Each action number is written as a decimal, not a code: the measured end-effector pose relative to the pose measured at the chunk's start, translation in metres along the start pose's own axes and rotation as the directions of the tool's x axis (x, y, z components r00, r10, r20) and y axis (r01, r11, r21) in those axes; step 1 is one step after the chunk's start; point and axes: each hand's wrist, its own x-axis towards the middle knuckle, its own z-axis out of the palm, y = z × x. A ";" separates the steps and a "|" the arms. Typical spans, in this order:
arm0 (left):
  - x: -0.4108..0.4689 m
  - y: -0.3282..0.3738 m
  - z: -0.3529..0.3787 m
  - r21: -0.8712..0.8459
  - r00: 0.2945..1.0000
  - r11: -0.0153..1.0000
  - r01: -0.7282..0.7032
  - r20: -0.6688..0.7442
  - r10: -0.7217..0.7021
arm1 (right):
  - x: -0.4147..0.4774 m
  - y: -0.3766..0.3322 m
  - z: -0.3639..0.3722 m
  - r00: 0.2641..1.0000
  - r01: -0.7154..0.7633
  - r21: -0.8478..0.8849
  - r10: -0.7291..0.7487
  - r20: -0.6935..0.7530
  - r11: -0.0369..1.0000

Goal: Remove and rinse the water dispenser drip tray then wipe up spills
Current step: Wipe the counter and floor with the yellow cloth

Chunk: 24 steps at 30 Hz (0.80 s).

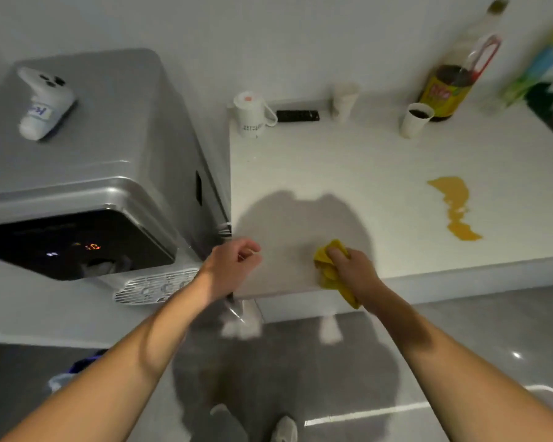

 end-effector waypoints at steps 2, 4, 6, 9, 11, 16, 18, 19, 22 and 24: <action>0.028 0.021 0.028 0.051 0.999 0.998 -0.041 0.021 0.040 | -0.002 0.006 -0.048 0.992 -0.123 0.420 0.106 0.063 0.899; 0.058 0.045 0.062 0.102 0.992 0.990 -0.093 0.091 0.084 | 0.000 0.016 -0.098 0.986 -0.165 0.599 0.140 0.088 0.783; 0.090 0.068 0.100 0.167 0.976 0.972 -0.163 0.172 0.134 | 0.008 0.027 -0.145 0.980 -0.154 0.607 0.197 -0.004 0.779; 0.142 0.103 0.158 0.262 0.944 0.925 -0.276 0.253 0.210 | 0.030 0.044 -0.209 0.971 -0.120 0.545 0.214 -0.112 0.830; 0.175 0.131 0.193 0.335 0.925 0.870 -0.361 0.251 0.287 | 0.049 0.053 -0.245 0.957 -0.121 0.545 0.243 -0.157 0.830; 0.239 0.190 0.254 0.472 0.902 0.768 -0.432 0.216 0.375 | 0.109 0.065 -0.324 0.922 -0.183 0.625 0.353 -0.158 0.759; 0.255 0.204 0.272 0.489 0.905 0.762 -0.424 0.209 0.370 | 0.132 0.065 -0.351 0.918 -0.176 0.664 0.365 -0.156 0.726; 0.261 0.209 0.279 0.507 0.908 0.754 -0.418 0.208 0.363 | 0.144 0.063 -0.363 0.921 -0.155 0.677 0.353 -0.165 0.720; 0.265 0.213 0.292 0.568 0.913 0.717 -0.405 0.203 0.355 | 0.172 0.060 -0.389 0.916 -0.051 0.493 0.238 -0.324 0.868; 0.267 0.209 0.296 0.594 0.912 0.697 -0.402 0.198 0.358 | 0.187 0.067 -0.398 0.917 0.036 0.126 0.017 -0.398 0.991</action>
